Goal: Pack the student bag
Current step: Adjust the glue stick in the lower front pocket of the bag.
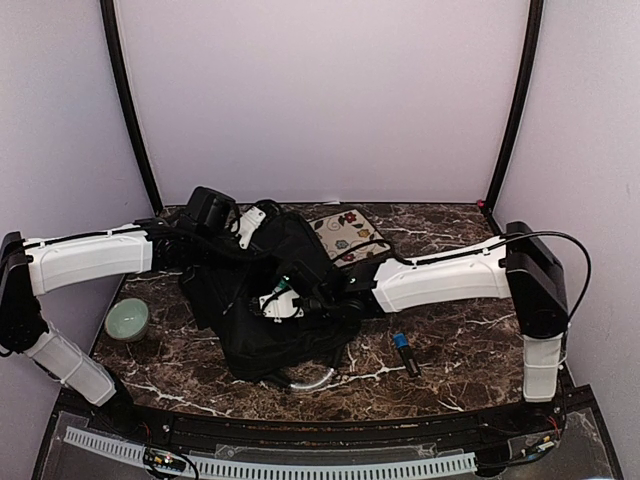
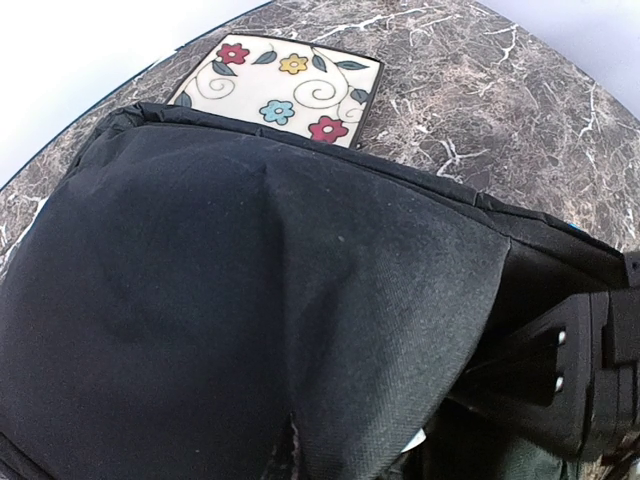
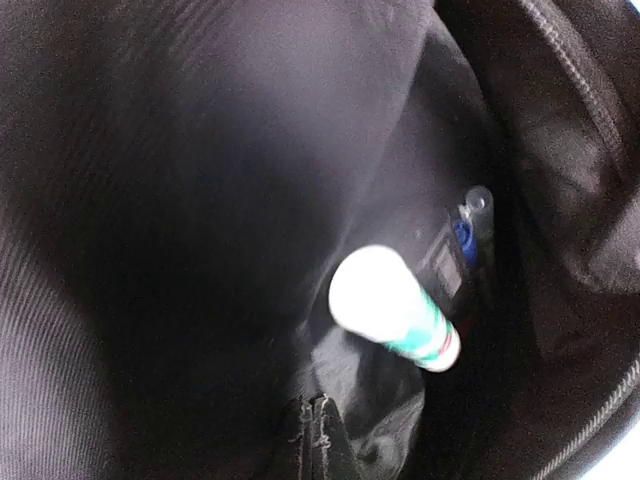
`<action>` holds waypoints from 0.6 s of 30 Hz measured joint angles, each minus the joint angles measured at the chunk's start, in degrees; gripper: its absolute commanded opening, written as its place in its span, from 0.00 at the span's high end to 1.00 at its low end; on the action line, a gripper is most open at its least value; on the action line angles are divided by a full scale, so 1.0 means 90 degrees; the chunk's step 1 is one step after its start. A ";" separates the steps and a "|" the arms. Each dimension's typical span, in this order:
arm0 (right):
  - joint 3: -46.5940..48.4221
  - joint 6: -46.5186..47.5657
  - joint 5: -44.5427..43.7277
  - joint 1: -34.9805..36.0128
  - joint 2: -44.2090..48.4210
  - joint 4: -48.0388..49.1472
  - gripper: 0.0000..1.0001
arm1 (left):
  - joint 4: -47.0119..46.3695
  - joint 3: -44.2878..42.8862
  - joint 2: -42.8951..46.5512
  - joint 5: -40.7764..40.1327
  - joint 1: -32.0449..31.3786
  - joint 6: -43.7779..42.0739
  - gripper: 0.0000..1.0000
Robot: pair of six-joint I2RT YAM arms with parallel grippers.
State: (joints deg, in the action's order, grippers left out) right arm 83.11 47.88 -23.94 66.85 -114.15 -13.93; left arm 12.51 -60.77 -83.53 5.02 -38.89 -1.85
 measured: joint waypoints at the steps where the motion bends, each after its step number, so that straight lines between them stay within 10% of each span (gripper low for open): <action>1: 0.0075 0.0058 -0.0107 0.0000 -0.0119 0.0121 1.00 | 0.0000 0.0000 0.0002 -0.0012 0.0000 0.0000 1.00; 18: -0.0070 0.0372 -0.1166 0.0058 -0.0517 0.1838 1.00 | 0.0075 0.0000 0.0095 -0.0070 0.0017 -0.0005 1.00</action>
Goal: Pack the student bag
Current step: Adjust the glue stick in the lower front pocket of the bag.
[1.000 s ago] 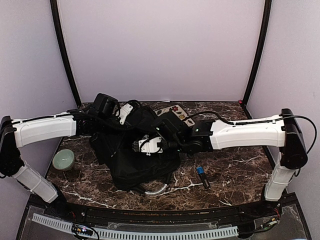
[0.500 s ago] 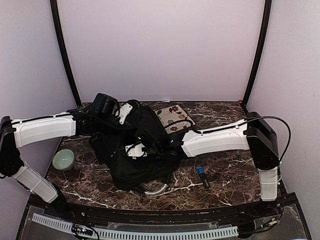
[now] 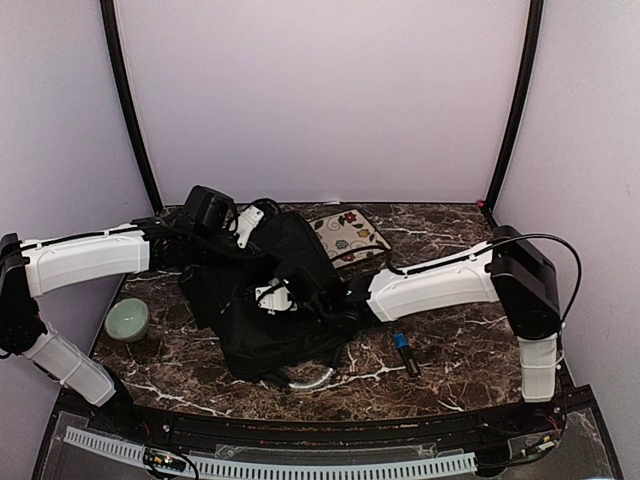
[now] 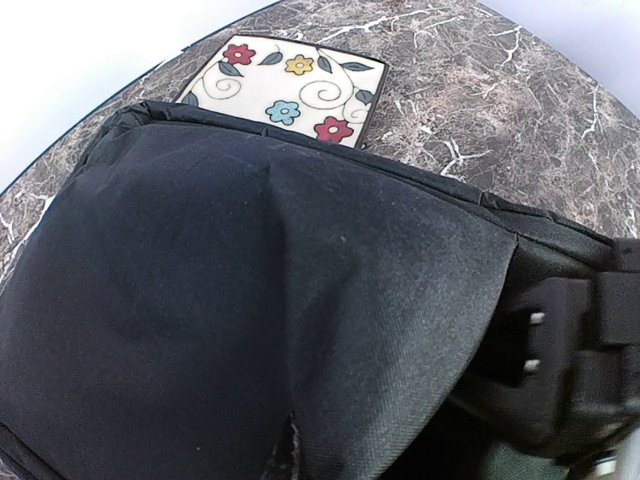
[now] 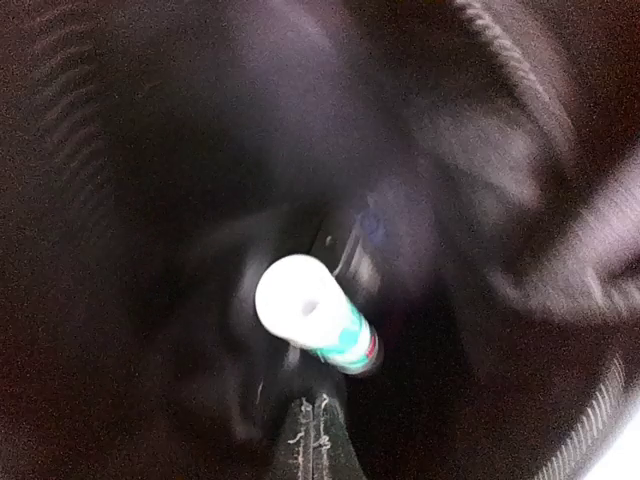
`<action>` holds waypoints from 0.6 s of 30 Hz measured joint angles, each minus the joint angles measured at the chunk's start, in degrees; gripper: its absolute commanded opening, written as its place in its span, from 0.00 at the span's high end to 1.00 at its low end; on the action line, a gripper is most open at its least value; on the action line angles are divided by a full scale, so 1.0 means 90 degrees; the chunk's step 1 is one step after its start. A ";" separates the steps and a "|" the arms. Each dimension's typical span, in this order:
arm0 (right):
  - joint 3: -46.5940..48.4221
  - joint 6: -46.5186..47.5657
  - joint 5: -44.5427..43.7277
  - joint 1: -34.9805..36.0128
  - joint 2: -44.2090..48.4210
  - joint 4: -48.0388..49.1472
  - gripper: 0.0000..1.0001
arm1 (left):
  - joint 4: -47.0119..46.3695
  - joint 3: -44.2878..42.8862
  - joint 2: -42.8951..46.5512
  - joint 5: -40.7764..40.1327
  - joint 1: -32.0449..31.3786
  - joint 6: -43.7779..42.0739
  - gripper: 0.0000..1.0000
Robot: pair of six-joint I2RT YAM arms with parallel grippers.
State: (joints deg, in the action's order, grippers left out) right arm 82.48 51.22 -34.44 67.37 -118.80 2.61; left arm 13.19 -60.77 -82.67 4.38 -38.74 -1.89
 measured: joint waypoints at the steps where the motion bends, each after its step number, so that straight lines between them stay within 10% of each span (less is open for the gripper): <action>1: -0.0129 -0.0041 0.0022 0.0027 0.0170 -0.0112 1.00 | 0.0000 0.0000 0.0002 -0.0007 0.0000 0.0000 1.00; 18: -0.1297 -0.1479 0.2244 0.0289 0.2810 -0.3113 0.93 | 0.0002 0.0000 0.0005 -0.0036 0.0000 -0.0002 1.00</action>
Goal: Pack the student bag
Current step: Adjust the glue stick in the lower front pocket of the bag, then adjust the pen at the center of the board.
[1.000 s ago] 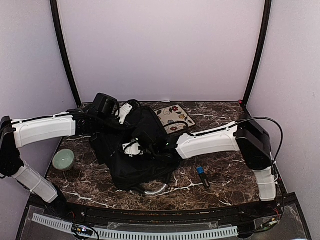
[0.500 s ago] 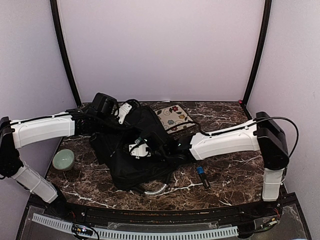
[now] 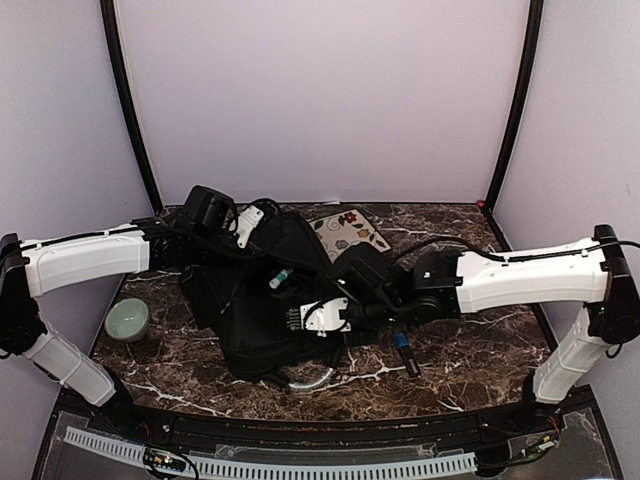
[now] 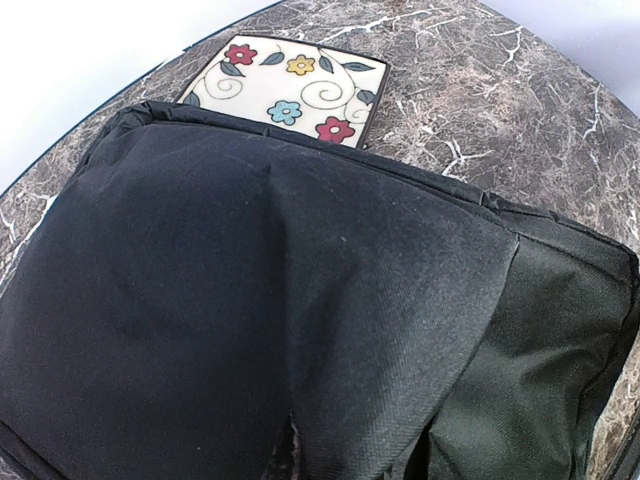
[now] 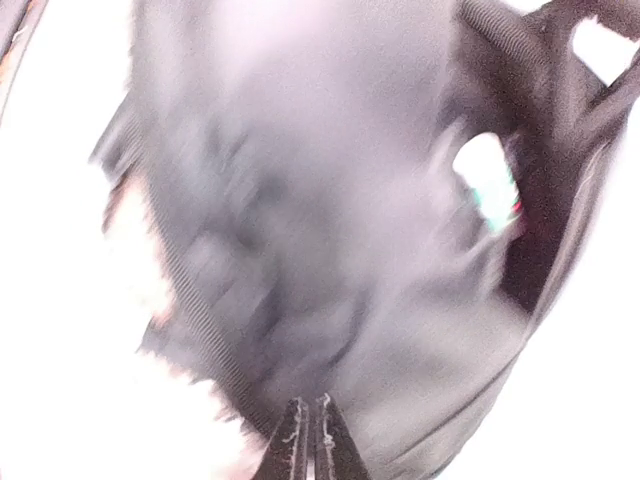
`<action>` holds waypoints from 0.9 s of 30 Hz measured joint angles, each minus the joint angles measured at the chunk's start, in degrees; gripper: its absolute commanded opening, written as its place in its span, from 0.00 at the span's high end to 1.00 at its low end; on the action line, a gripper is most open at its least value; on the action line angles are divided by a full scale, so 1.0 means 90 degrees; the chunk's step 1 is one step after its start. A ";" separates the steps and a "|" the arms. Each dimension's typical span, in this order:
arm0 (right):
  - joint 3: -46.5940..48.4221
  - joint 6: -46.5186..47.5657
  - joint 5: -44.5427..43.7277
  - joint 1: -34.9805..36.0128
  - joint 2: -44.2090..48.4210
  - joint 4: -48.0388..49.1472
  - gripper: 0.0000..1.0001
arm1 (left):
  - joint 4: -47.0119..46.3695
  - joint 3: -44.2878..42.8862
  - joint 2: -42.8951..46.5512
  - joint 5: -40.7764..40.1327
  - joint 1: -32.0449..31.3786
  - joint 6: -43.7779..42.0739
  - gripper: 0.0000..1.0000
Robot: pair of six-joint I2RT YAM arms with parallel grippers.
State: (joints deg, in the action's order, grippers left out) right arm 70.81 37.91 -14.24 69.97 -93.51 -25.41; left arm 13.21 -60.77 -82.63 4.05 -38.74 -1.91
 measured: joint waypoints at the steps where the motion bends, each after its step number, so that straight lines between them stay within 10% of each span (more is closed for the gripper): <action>1: -0.0236 -0.0075 0.0129 -0.0066 0.0192 -0.0148 0.93 | 0.0000 0.0000 0.0000 0.0000 0.0000 0.0000 1.00; 23: -0.1977 -0.1188 0.2363 -0.2948 0.0981 -0.2215 0.49 | 0.0017 0.0000 0.0000 -0.0002 0.0000 -0.0073 1.00; 27: -0.1875 -0.1311 0.2637 -0.2948 0.0593 -0.2263 0.13 | 0.0017 0.0000 0.0000 -0.0002 0.0000 -0.0075 1.00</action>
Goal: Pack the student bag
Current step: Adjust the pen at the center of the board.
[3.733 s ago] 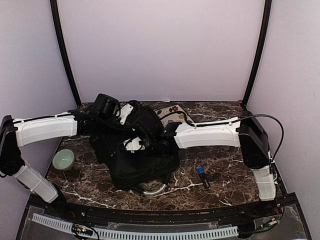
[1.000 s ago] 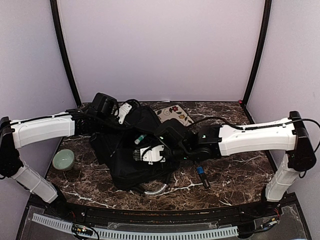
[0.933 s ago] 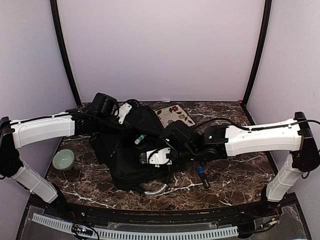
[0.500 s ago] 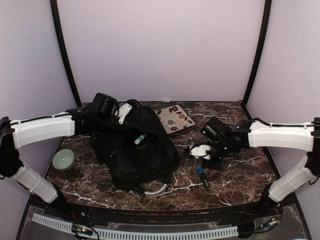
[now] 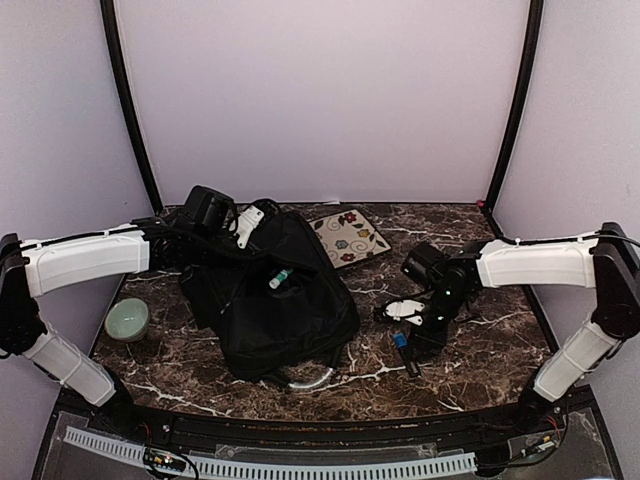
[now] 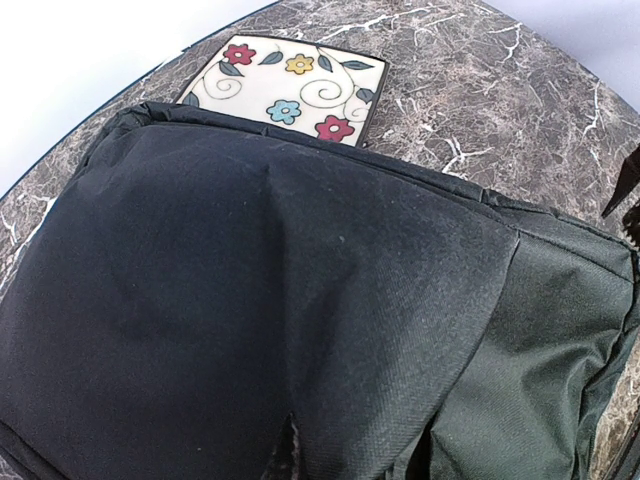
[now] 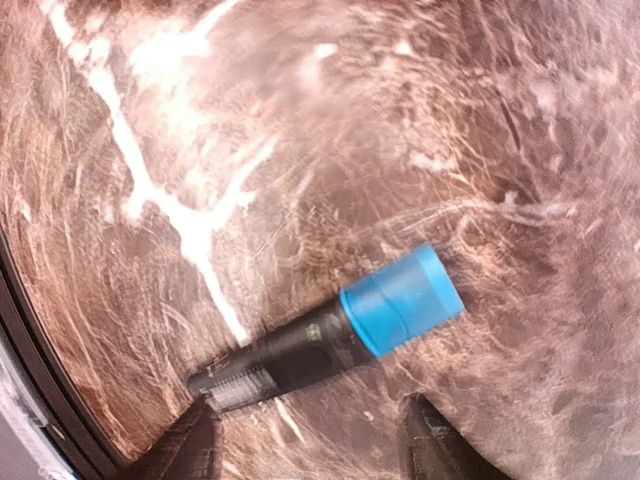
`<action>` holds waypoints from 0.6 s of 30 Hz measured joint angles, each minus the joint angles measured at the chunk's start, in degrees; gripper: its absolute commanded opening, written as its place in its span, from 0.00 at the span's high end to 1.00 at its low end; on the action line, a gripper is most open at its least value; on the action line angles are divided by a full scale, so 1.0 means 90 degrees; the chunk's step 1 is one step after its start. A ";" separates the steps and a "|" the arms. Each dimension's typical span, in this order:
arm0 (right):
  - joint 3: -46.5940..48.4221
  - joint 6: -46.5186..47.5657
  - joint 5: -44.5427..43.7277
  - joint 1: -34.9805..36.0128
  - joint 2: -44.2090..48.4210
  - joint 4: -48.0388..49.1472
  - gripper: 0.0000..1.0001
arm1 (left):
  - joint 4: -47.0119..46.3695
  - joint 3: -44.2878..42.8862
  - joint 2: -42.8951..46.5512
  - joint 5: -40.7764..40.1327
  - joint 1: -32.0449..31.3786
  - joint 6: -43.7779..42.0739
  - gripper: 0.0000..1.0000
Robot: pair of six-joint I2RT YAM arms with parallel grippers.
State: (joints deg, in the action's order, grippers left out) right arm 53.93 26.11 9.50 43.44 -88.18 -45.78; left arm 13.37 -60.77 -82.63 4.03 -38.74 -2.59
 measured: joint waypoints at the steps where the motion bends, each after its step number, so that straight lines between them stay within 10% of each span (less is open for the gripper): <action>1: 0.0036 -0.0036 0.0041 0.0000 -0.0117 0.0007 0.02 | 0.0000 0.0000 0.0000 0.0000 0.0000 0.0000 1.00; 18: 0.0199 -0.0454 -0.1192 0.0010 -0.0918 0.0600 0.00 | 0.0002 0.0000 0.0000 0.0000 0.0000 -0.0005 1.00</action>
State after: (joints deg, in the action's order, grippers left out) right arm 55.72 22.02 -1.23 43.53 -96.44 -40.38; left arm 13.39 -60.77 -82.63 4.03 -38.74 -2.63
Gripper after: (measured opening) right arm 0.999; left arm 0.057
